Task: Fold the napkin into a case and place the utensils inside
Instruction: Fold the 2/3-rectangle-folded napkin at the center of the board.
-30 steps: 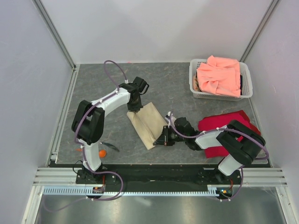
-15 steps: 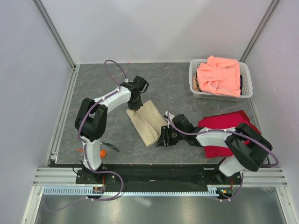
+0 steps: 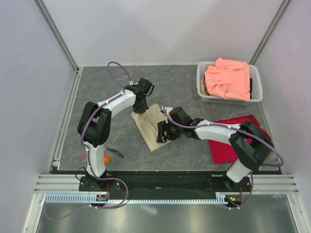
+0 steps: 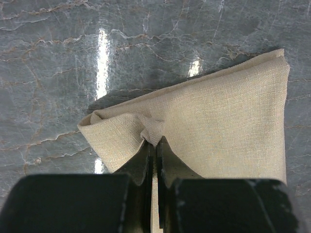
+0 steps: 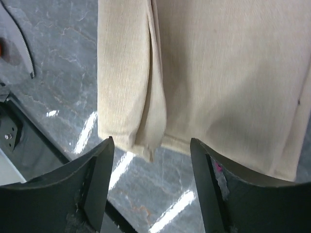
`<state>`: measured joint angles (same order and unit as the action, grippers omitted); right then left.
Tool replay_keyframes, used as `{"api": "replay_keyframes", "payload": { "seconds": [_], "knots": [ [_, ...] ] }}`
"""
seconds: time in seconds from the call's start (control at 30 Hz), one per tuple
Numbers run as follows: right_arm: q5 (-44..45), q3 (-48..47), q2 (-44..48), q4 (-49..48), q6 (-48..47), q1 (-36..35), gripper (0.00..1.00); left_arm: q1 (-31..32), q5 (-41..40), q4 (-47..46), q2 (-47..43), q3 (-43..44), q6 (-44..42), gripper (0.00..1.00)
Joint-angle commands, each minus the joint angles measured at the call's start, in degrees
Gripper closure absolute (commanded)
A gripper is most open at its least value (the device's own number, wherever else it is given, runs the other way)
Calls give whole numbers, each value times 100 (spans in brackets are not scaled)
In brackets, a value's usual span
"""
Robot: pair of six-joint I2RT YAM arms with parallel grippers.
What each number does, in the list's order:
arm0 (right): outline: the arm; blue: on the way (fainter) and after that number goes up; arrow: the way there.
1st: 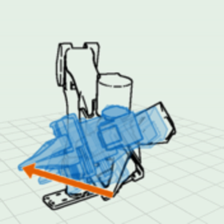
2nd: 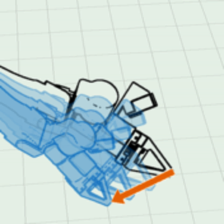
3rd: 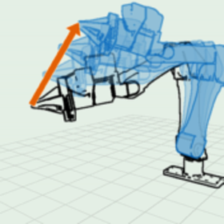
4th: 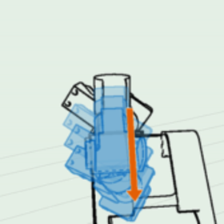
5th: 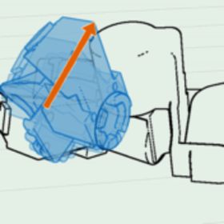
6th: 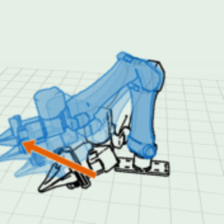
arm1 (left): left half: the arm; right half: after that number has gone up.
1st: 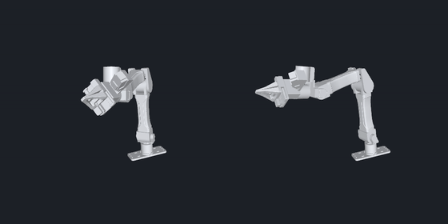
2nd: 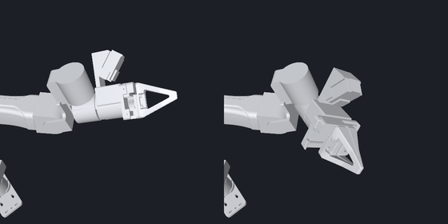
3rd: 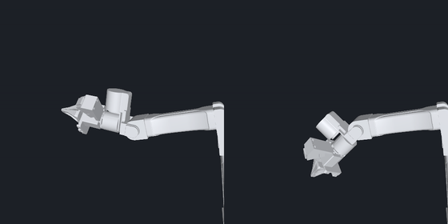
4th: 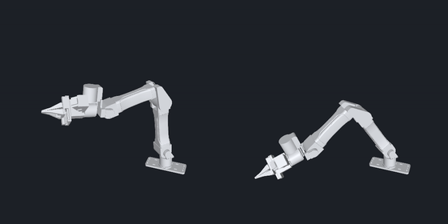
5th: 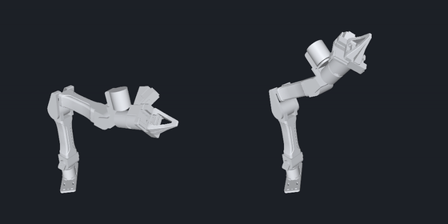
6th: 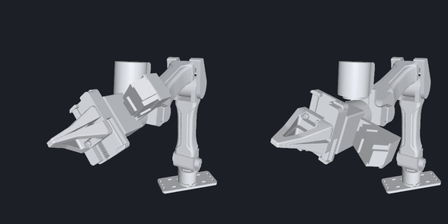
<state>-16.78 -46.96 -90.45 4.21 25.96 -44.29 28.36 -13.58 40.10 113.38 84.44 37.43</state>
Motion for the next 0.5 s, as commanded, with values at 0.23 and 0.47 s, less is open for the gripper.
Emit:
{"api": "replay_keyframes", "payload": {
  "seconds": [0.23,0.47],
  "knots": [
    [25,-1043,-1158,1,-469,0,46,3,13,-230,0,160,-78,98],
    [43,-771,-1282,-262,-346,0,82,3,321,-318,-97,151,-157,89]
  ]
}}
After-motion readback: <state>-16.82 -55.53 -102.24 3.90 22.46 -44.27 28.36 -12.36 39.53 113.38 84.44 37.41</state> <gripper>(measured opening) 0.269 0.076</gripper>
